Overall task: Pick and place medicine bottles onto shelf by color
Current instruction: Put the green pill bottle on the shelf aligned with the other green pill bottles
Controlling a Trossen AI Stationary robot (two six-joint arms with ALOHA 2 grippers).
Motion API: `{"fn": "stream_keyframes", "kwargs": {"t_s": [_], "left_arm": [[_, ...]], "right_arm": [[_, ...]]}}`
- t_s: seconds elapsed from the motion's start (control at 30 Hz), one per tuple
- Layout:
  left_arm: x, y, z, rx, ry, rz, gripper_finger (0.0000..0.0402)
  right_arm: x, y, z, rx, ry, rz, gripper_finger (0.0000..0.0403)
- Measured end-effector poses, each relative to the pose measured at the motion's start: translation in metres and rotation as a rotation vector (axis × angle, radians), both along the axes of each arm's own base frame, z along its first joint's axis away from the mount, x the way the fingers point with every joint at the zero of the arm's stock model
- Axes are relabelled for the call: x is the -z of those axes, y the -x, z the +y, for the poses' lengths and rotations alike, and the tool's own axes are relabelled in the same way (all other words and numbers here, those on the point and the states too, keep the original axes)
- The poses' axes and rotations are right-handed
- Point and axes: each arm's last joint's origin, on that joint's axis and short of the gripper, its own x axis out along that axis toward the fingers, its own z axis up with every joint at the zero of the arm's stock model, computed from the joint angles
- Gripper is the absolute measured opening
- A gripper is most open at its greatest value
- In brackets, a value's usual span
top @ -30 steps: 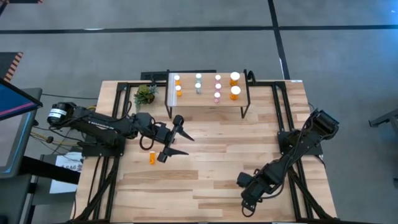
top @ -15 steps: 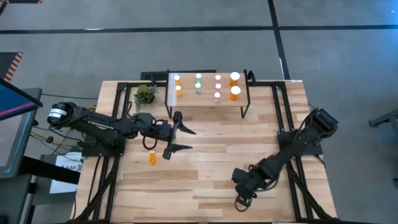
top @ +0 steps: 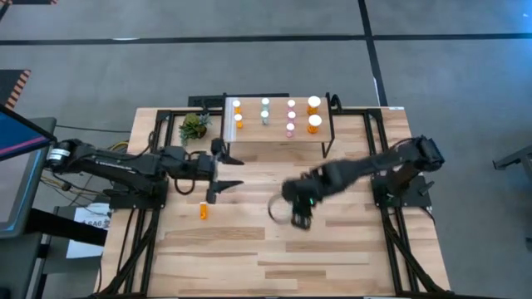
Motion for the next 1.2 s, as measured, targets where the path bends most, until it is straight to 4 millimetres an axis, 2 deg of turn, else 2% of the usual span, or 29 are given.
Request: {"fn": "stream_keyframes", "kwargs": {"t_s": [0.17, 0.33, 0.47, 0.6, 0.8, 0.97, 1.2], "left_arm": [[0.014, 0.027, 0.005, -0.07, 0.015, -0.089, 0.0249], [0.023, 0.05, 0.01, -0.119, 0.049, -0.155, 0.0249], [0.027, 0.059, 0.01, -0.117, 0.063, -0.17, 0.0249], [0.031, 0.061, 0.01, -0.116, 0.074, -0.15, 0.0249], [0.035, 0.058, 0.01, -0.118, 0.071, -0.114, 0.0249], [0.035, 0.058, 0.01, -0.118, 0.067, -0.112, 0.0249], [0.037, 0.058, 0.01, -0.124, 0.055, -0.093, 0.0249]], "right_arm": [[-0.034, -0.016, -0.059, 0.03, 0.062, -0.095, 0.0143], [-0.066, -0.021, -0.118, 0.084, 0.134, -0.211, 0.0142], [-0.088, -0.017, -0.154, 0.115, 0.198, -0.286, 0.0146], [-0.101, -0.019, -0.181, 0.136, 0.239, -0.316, 0.015], [-0.107, -0.038, -0.207, 0.086, 0.261, -0.244, 0.015], [-0.103, -0.06, -0.218, 0.036, 0.273, -0.187, 0.0153], [-0.088, -0.075, -0.228, 0.013, 0.262, -0.109, 0.0151]]}}
